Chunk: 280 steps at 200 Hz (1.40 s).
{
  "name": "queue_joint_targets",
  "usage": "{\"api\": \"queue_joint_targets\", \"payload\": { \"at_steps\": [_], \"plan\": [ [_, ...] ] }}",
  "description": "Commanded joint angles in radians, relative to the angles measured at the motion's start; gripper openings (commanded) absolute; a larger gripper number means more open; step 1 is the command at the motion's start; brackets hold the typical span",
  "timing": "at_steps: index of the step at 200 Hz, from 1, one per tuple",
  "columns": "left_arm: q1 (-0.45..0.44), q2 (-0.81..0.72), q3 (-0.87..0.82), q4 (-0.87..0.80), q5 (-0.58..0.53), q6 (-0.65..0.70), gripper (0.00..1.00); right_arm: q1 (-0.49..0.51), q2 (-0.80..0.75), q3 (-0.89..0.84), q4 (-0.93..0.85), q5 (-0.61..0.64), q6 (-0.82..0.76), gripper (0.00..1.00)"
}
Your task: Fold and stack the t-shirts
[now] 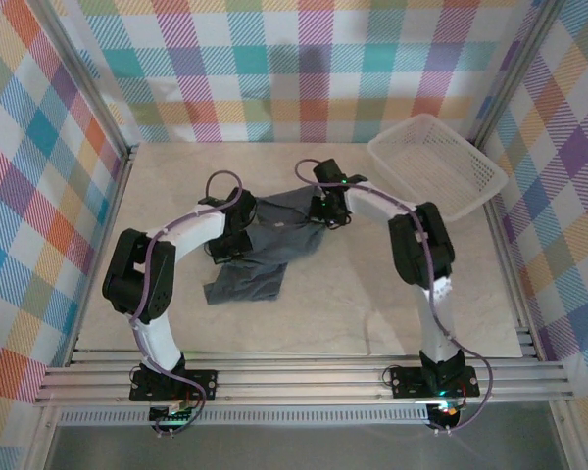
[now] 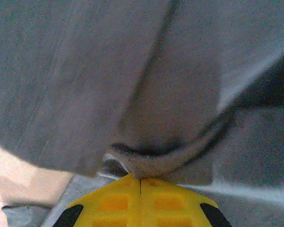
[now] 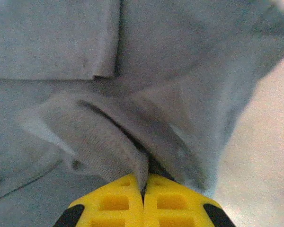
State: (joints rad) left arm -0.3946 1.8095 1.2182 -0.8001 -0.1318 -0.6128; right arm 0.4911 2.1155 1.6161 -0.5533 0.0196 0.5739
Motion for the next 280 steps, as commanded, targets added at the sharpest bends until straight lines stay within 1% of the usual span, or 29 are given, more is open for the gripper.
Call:
{"api": "queue_joint_targets", "payload": {
  "at_steps": [1, 13, 31, 70, 82, 96, 104, 116, 126, 144, 158, 170, 185, 202, 214, 217, 223, 239, 248, 255, 263, 266, 268, 269, 271, 272, 274, 276, 280],
  "plan": [
    [0.01, -0.07, -0.046, 0.008, -0.027, 0.009, 0.0, -0.041, -0.229, -0.129, 0.056, 0.08, 0.051, 0.0],
    [0.01, -0.092, -0.065, 0.017, -0.021, 0.009, 0.0, -0.05, -0.318, -0.219, 0.057, 0.1, 0.058, 0.0],
    [0.01, -0.123, -0.088, 0.032, -0.007, 0.006, 0.0, -0.06, -0.432, -0.371, 0.054, 0.076, 0.069, 0.0],
    [-0.021, -0.224, -0.117, 0.052, 0.0, 0.011, 0.0, -0.06, -0.536, -0.662, 0.034, -0.037, 0.155, 0.0],
    [-0.03, -0.246, -0.116, 0.044, 0.011, 0.009, 0.0, -0.062, -0.557, -0.713, 0.036, -0.065, 0.178, 0.06],
    [-0.039, -0.267, -0.109, 0.03, 0.026, -0.006, 0.0, -0.071, -0.583, -0.739, 0.037, -0.096, 0.189, 0.21],
    [-0.048, -0.278, -0.101, 0.021, 0.034, -0.014, 0.04, -0.079, -0.603, -0.736, 0.023, -0.098, 0.193, 0.29],
    [-0.065, -0.292, -0.078, 0.009, 0.042, -0.037, 0.14, -0.095, -0.639, -0.722, -0.005, -0.078, 0.198, 0.41],
    [-0.086, -0.296, -0.049, 0.001, 0.048, -0.059, 0.22, -0.115, -0.669, -0.707, -0.013, -0.067, 0.198, 0.47],
    [-0.136, -0.272, 0.015, 0.004, 0.086, -0.104, 0.36, -0.168, -0.681, -0.671, -0.002, -0.066, 0.18, 0.53],
    [-0.181, -0.225, 0.066, 0.023, 0.123, -0.143, 0.49, -0.208, -0.633, -0.624, 0.007, -0.076, 0.147, 0.55],
    [-0.216, -0.172, 0.099, 0.039, 0.159, -0.193, 0.58, -0.224, -0.566, -0.563, 0.021, -0.09, 0.102, 0.55],
    [-0.246, -0.098, 0.122, 0.043, 0.206, -0.277, 0.62, -0.226, -0.457, -0.476, 0.042, -0.126, 0.031, 0.55],
    [-0.268, -0.023, 0.112, 0.057, 0.259, -0.369, 0.67, -0.224, -0.326, -0.369, 0.021, -0.176, -0.025, 0.54],
    [-0.274, 0.016, 0.094, 0.041, 0.274, -0.426, 0.71, -0.217, -0.253, -0.305, -0.008, -0.17, -0.048, 0.54],
    [-0.275, 0.022, 0.089, 0.036, 0.274, -0.437, 0.73, -0.215, -0.238, -0.294, -0.013, -0.167, -0.053, 0.55],
    [-0.275, 0.032, 0.078, 0.039, 0.274, -0.449, 0.74, -0.211, -0.207, -0.274, -0.018, -0.164, -0.061, 0.55],
    [-0.275, 0.037, 0.064, 0.064, 0.251, -0.454, 0.73, -0.203, -0.139, -0.223, -0.024, -0.164, -0.065, 0.55],
    [-0.274, 0.046, 0.068, 0.055, 0.23, -0.447, 0.68, -0.198, -0.1, -0.192, -0.041, -0.163, -0.063, 0.54],
    [-0.272, 0.063, 0.074, 0.037, 0.213, -0.437, 0.6, -0.193, -0.069, -0.166, -0.06, -0.156, -0.061, 0.51],
    [-0.27, 0.081, 0.08, 0.004, 0.191, -0.426, 0.5, -0.191, -0.038, -0.141, -0.083, -0.148, -0.054, 0.43],
    [-0.268, 0.085, 0.079, -0.005, 0.187, -0.423, 0.45, -0.19, -0.022, -0.134, -0.095, -0.144, -0.047, 0.35],
    [-0.267, 0.088, 0.077, -0.008, 0.182, -0.419, 0.42, -0.189, -0.019, -0.133, -0.097, -0.143, -0.044, 0.34],
    [-0.267, 0.087, 0.077, -0.011, 0.178, -0.418, 0.41, -0.189, -0.014, -0.131, -0.102, -0.14, -0.041, 0.29],
    [-0.264, 0.089, 0.074, -0.014, 0.172, -0.416, 0.38, -0.19, -0.01, -0.129, -0.106, -0.139, -0.036, 0.26],
    [-0.264, 0.089, 0.073, -0.016, 0.169, -0.415, 0.37, -0.19, -0.01, -0.129, -0.106, -0.139, -0.036, 0.26],
    [-0.263, 0.089, 0.069, -0.019, 0.162, -0.413, 0.34, -0.19, -0.005, -0.128, -0.114, -0.134, -0.03, 0.21],
    [-0.262, 0.087, 0.066, -0.022, 0.154, -0.411, 0.31, -0.19, -0.003, -0.129, -0.116, -0.133, -0.027, 0.2],
    [-0.258, 0.084, 0.057, -0.026, 0.139, -0.407, 0.25, -0.191, 0.0, -0.133, -0.124, -0.123, -0.018, 0.13]
  ]
}}
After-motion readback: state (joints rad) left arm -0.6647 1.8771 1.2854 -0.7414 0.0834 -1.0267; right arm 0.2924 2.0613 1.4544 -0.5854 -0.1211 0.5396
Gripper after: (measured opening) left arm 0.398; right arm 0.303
